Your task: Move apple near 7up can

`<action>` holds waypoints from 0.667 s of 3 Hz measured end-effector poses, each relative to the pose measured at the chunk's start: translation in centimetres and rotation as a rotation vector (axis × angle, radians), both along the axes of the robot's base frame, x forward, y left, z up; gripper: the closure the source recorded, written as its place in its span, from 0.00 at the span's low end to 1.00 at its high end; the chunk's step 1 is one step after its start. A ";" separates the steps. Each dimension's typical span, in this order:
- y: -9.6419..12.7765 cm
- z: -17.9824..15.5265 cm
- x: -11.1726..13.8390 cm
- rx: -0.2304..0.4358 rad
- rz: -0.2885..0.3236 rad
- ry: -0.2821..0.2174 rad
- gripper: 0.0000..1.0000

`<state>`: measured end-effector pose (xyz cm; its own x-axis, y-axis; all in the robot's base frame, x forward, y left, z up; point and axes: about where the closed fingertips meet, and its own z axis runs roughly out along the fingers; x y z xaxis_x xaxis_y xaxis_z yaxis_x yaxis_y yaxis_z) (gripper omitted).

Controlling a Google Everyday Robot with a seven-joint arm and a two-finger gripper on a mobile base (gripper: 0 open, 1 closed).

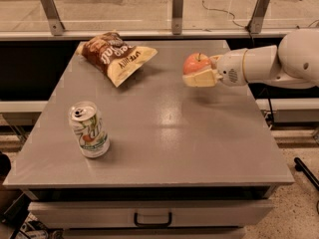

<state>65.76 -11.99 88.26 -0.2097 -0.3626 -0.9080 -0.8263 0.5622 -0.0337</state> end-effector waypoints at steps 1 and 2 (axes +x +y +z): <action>1.9 0.0 -4.1 -0.053 0.058 -0.031 1.00; 3.8 -0.9 -7.7 -0.086 0.142 -0.058 1.00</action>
Offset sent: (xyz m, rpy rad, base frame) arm -0.1205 0.0551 -0.0208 -0.1302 -0.0964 0.2414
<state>58.08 -8.23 87.36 -0.0994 -0.4616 -0.8815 -0.8926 0.4329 -0.1260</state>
